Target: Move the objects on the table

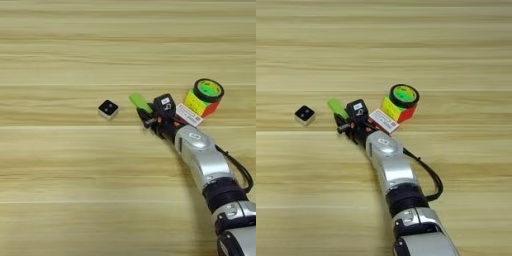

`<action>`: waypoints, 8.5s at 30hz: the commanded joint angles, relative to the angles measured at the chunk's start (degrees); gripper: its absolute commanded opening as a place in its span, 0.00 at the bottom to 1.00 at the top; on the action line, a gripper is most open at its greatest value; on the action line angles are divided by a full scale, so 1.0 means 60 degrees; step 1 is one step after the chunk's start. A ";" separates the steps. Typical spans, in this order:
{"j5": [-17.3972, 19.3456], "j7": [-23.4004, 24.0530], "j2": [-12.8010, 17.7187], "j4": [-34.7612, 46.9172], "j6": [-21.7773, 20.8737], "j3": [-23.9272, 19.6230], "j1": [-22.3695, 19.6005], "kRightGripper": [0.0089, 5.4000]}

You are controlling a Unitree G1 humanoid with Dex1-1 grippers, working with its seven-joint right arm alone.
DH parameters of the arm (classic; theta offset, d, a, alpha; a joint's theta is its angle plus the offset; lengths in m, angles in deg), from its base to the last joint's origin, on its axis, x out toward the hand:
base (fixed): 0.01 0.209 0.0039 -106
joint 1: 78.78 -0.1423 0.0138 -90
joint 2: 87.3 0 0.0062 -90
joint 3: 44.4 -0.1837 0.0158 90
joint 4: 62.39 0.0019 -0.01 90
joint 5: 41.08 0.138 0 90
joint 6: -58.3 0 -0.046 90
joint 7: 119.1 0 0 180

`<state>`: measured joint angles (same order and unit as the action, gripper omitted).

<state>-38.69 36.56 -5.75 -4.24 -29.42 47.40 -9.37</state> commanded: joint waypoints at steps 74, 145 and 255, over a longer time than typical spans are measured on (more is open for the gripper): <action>-0.0900 0.0124 -0.0205 0.7238 0.1231 0.2802 0.2870 0.72; 0.0630 0.1121 0.0025 0.5349 0.1418 -0.0571 0.3139 0.99; -0.0300 0.2891 -0.0257 0.6211 -0.0303 -0.0940 0.1661 0.99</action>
<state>-41.86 52.06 -8.22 31.84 -30.60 44.69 5.21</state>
